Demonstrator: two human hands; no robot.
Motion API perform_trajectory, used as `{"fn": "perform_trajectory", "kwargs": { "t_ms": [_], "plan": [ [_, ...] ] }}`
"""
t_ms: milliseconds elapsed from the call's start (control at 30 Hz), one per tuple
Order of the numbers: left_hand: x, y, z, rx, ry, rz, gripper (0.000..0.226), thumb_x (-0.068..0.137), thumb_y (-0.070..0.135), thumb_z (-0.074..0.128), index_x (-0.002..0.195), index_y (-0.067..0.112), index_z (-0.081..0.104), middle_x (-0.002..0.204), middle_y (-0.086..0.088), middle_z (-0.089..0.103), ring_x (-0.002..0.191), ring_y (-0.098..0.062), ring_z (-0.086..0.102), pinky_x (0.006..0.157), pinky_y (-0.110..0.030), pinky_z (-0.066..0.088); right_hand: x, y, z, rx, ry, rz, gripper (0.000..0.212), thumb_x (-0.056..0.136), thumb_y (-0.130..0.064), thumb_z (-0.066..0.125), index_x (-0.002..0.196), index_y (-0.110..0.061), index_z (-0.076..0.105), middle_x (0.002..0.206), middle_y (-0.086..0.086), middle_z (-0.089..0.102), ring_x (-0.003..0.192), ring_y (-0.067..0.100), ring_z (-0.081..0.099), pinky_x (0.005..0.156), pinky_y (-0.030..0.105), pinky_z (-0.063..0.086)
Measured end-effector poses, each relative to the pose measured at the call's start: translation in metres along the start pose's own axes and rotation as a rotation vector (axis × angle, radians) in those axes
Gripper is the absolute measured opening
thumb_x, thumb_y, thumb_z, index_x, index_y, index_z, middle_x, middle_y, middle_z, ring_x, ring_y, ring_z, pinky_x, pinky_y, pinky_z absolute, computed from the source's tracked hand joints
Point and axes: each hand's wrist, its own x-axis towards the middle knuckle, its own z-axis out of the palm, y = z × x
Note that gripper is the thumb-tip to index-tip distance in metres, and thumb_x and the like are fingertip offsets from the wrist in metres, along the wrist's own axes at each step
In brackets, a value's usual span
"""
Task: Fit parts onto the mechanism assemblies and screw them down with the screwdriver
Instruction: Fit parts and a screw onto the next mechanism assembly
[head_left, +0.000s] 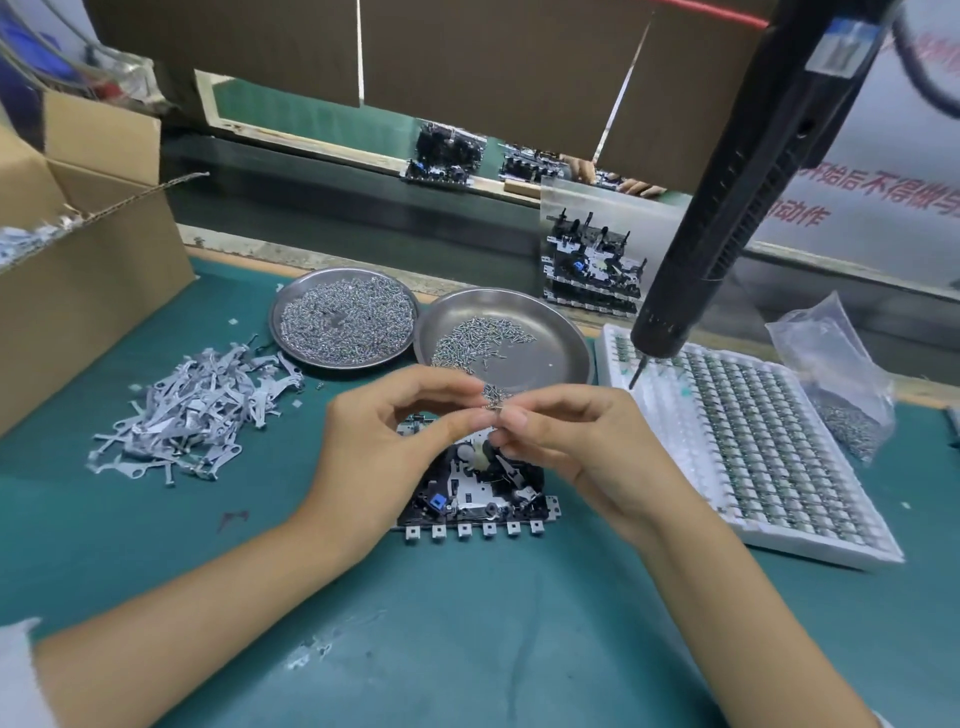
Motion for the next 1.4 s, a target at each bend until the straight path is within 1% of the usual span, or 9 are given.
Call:
{"fn": "perform_trajectory", "kwargs": {
  "t_ms": [433, 567, 800, 934, 1000, 1134, 1200, 1300, 1400],
  "plan": [
    [-0.002, -0.002, 0.001, 0.008, -0.087, 0.083, 0.018, 0.066, 0.02, 0.077, 0.083, 0.025, 0.071, 0.08, 0.011, 0.073, 0.076, -0.006, 0.069, 0.075, -0.014, 0.051, -0.005, 0.001, -0.006, 0.029, -0.071, 0.085, 0.02, 0.06, -0.018, 0.077, 0.076, -0.007, 0.077, 0.072, 0.012, 0.071, 0.065, 0.015, 0.067, 0.063, 0.02, 0.053],
    [-0.004, 0.001, 0.0, 0.063, -0.16, 0.142, 0.018, 0.068, 0.016, 0.078, 0.082, 0.027, 0.074, 0.081, 0.013, 0.072, 0.077, -0.004, 0.069, 0.076, -0.014, 0.05, -0.007, -0.002, -0.011, -0.003, -0.102, 0.166, 0.014, 0.057, -0.018, 0.077, 0.069, -0.01, 0.076, 0.073, 0.009, 0.072, 0.068, 0.014, 0.069, 0.064, 0.02, 0.053],
    [-0.007, 0.009, 0.005, 0.141, -0.239, 0.31, 0.024, 0.074, 0.013, 0.07, 0.097, 0.017, 0.068, 0.086, 0.005, 0.07, 0.08, -0.007, 0.067, 0.076, -0.017, 0.05, -0.01, -0.003, -0.013, 0.077, -0.168, 0.261, 0.003, 0.061, -0.014, 0.072, 0.061, -0.015, 0.074, 0.066, 0.001, 0.069, 0.064, 0.009, 0.066, 0.062, 0.017, 0.053],
    [-0.009, 0.009, 0.006, 0.12, -0.237, 0.243, 0.021, 0.079, 0.015, 0.066, 0.1, 0.019, 0.069, 0.088, 0.003, 0.069, 0.083, -0.005, 0.064, 0.076, -0.015, 0.048, -0.012, -0.007, -0.014, 0.031, -0.209, 0.221, 0.009, 0.058, -0.02, 0.08, 0.064, -0.017, 0.075, 0.068, -0.001, 0.07, 0.066, 0.009, 0.067, 0.065, 0.018, 0.053],
    [-0.009, 0.008, 0.006, 0.077, -0.203, 0.138, 0.014, 0.08, 0.02, 0.067, 0.093, 0.022, 0.072, 0.086, 0.006, 0.069, 0.083, -0.004, 0.064, 0.076, -0.013, 0.047, -0.012, -0.013, -0.023, -0.076, -0.105, 0.147, 0.007, 0.064, -0.021, 0.078, 0.069, -0.017, 0.075, 0.072, 0.002, 0.071, 0.067, 0.01, 0.068, 0.065, 0.019, 0.054],
    [-0.005, 0.005, 0.005, -0.058, -0.063, -0.064, 0.014, 0.075, 0.02, 0.068, 0.087, 0.025, 0.073, 0.083, 0.006, 0.074, 0.079, -0.007, 0.069, 0.075, -0.012, 0.05, -0.007, -0.021, -0.07, -0.605, 0.512, -0.087, 0.011, 0.076, -0.014, 0.077, 0.071, -0.021, 0.071, 0.066, -0.002, 0.071, 0.064, 0.011, 0.066, 0.064, 0.019, 0.053],
    [-0.004, 0.005, 0.005, -0.099, -0.02, -0.104, 0.013, 0.074, 0.021, 0.07, 0.086, 0.023, 0.073, 0.082, 0.004, 0.075, 0.079, -0.01, 0.071, 0.074, -0.013, 0.051, -0.001, -0.021, -0.097, -0.806, 0.7, -0.152, 0.015, 0.083, -0.006, 0.071, 0.079, -0.02, 0.07, 0.074, -0.002, 0.07, 0.067, 0.008, 0.063, 0.066, 0.018, 0.049],
    [-0.004, 0.005, 0.005, -0.103, -0.016, -0.122, 0.014, 0.073, 0.023, 0.069, 0.087, 0.021, 0.072, 0.084, 0.001, 0.075, 0.081, -0.012, 0.071, 0.076, -0.014, 0.052, 0.014, -0.022, -0.126, -1.072, 0.741, -0.12, 0.018, 0.085, 0.002, 0.062, 0.095, -0.009, 0.073, 0.091, 0.007, 0.07, 0.072, 0.011, 0.058, 0.065, 0.013, 0.04],
    [-0.005, 0.004, 0.004, -0.086, -0.027, -0.138, 0.015, 0.074, 0.019, 0.069, 0.089, 0.019, 0.072, 0.086, 0.002, 0.075, 0.082, -0.011, 0.07, 0.075, -0.012, 0.051, 0.027, -0.026, -0.137, -1.29, 0.609, -0.085, 0.024, 0.084, 0.006, 0.058, 0.101, -0.004, 0.072, 0.098, 0.012, 0.071, 0.079, 0.015, 0.054, 0.07, 0.014, 0.035]
  ]
}}
